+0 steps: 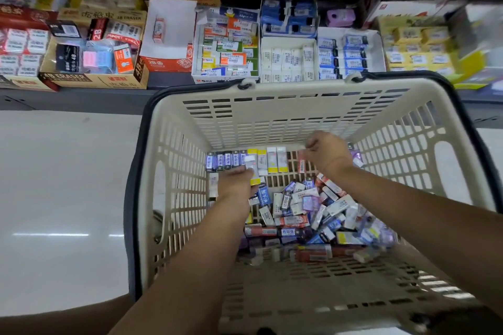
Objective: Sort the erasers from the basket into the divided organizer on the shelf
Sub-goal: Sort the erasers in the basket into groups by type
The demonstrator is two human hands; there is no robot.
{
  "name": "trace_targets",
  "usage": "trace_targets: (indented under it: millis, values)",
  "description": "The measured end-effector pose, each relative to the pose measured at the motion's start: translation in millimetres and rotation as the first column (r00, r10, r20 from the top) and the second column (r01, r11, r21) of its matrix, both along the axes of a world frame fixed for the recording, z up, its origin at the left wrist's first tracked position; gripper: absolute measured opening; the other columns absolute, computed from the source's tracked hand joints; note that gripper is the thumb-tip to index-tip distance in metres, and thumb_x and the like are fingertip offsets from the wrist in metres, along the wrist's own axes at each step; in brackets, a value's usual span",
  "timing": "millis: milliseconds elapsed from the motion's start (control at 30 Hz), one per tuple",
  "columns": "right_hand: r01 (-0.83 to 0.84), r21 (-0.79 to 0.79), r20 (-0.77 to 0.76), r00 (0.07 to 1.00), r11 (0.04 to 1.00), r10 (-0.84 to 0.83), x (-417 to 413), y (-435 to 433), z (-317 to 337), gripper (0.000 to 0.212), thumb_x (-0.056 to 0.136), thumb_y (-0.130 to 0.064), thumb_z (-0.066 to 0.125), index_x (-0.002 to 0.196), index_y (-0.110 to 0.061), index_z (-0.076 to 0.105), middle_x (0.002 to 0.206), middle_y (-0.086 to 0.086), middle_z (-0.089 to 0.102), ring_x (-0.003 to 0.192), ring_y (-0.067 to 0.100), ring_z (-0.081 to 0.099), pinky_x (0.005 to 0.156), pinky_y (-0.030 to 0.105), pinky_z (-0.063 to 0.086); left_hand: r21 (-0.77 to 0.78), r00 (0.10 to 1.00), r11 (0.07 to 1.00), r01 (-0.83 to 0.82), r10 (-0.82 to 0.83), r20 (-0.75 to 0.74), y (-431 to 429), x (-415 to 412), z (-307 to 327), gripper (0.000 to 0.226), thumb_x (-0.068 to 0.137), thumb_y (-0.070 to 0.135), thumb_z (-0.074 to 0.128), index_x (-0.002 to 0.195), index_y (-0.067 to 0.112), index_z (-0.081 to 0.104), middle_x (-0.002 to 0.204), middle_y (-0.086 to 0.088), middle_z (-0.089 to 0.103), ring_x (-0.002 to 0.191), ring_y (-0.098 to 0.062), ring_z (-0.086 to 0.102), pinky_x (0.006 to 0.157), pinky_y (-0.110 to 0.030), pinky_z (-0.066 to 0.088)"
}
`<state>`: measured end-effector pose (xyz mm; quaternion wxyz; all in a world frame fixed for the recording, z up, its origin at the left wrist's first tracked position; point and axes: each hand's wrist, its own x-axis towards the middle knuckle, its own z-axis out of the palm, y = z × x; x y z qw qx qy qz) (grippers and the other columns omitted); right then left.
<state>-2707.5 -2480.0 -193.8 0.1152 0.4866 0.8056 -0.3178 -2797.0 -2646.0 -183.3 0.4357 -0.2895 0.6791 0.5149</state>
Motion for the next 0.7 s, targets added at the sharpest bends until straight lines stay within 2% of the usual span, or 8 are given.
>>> trace_targets:
  millis: [67, 133, 267, 400, 500, 600, 700]
  values:
    - [-0.060, 0.077, 0.133, 0.990, 0.995, 0.049, 9, 2, -4, 0.022, 0.086, -0.038, 0.067, 0.086, -0.018, 0.058, 0.085, 0.004, 0.065, 0.081, 0.023, 0.061, 0.070, 0.030, 0.050, -0.005, 1.000, 1.000, 0.027, -0.027, 0.001, 5, 4, 1, 0.007, 0.091, 0.005, 0.062, 0.097, 0.009, 0.059, 0.108, -0.009, 0.056, 0.071, -0.015, 0.054, 0.076, -0.028, 0.055]
    - [-0.093, 0.107, 0.174, 0.982, 0.990, 0.073, 8, -4, -10, 0.026, 0.088, -0.039, 0.063, 0.092, -0.014, 0.057, 0.087, 0.007, 0.065, 0.084, 0.027, 0.062, 0.070, 0.031, 0.049, -0.027, 0.999, 0.999, 0.048, -0.048, -0.008, 7, 5, 0, 0.007, 0.091, 0.007, 0.063, 0.095, 0.012, 0.059, 0.105, -0.007, 0.056, 0.066, -0.013, 0.051, 0.076, -0.028, 0.054]
    - [-0.110, 0.105, 0.132, 0.987, 0.988, 0.095, -1, -21, -23, 0.022, 0.088, -0.030, 0.064, 0.098, -0.012, 0.056, 0.092, 0.008, 0.067, 0.089, 0.027, 0.064, 0.071, 0.032, 0.052, -0.038, 0.998, 0.997, 0.063, -0.064, -0.027, 2, 3, -4, 0.013, 0.091, 0.007, 0.063, 0.104, 0.009, 0.062, 0.108, -0.009, 0.056, 0.066, -0.013, 0.050, 0.072, -0.026, 0.052]
    - [0.024, 0.045, 0.019, 1.000, 0.999, -0.024, 9, -10, -25, 0.017, 0.085, -0.019, 0.069, 0.096, -0.009, 0.061, 0.094, 0.010, 0.067, 0.090, 0.026, 0.064, 0.078, 0.033, 0.053, -0.002, 0.986, 0.989, 0.149, -0.149, -0.082, 12, 9, -6, 0.028, 0.088, 0.009, 0.067, 0.116, 0.005, 0.064, 0.114, -0.014, 0.064, 0.065, -0.013, 0.053, 0.064, -0.021, 0.051]
    - [0.126, -0.038, -0.065, 0.990, 0.991, -0.128, 17, -1, -24, 0.014, 0.081, -0.013, 0.072, 0.087, -0.013, 0.060, 0.086, 0.006, 0.066, 0.082, 0.019, 0.060, 0.079, 0.029, 0.052, 0.050, 0.966, 0.972, 0.232, -0.224, -0.127, 35, 18, -5, 0.029, 0.088, 0.008, 0.067, 0.116, 0.004, 0.063, 0.119, -0.019, 0.064, 0.067, -0.015, 0.053, 0.056, -0.020, 0.046]
    - [0.138, -0.099, -0.110, 0.983, 0.985, -0.149, 23, 5, -23, 0.014, 0.079, -0.008, 0.071, 0.085, -0.014, 0.060, 0.069, -0.003, 0.056, 0.078, 0.017, 0.057, 0.083, 0.036, 0.053, 0.042, 0.951, 0.960, 0.275, -0.266, -0.160, 50, 23, -11, 0.031, 0.089, 0.007, 0.066, 0.119, 0.001, 0.061, 0.115, -0.015, 0.063, 0.070, -0.017, 0.054, 0.062, -0.023, 0.050]
    - [0.041, 0.012, -0.055, 0.998, 0.999, -0.040, 28, 13, -20, 0.023, 0.086, -0.013, 0.065, 0.108, -0.015, 0.059, 0.079, 0.003, 0.064, 0.081, 0.021, 0.060, 0.072, 0.028, 0.050, -0.029, 0.927, 0.952, 0.304, -0.303, -0.223, 54, 22, -21, 0.024, 0.088, 0.007, 0.067, 0.110, 0.002, 0.064, 0.111, -0.014, 0.064, 0.082, -0.024, 0.061, 0.075, -0.031, 0.054]
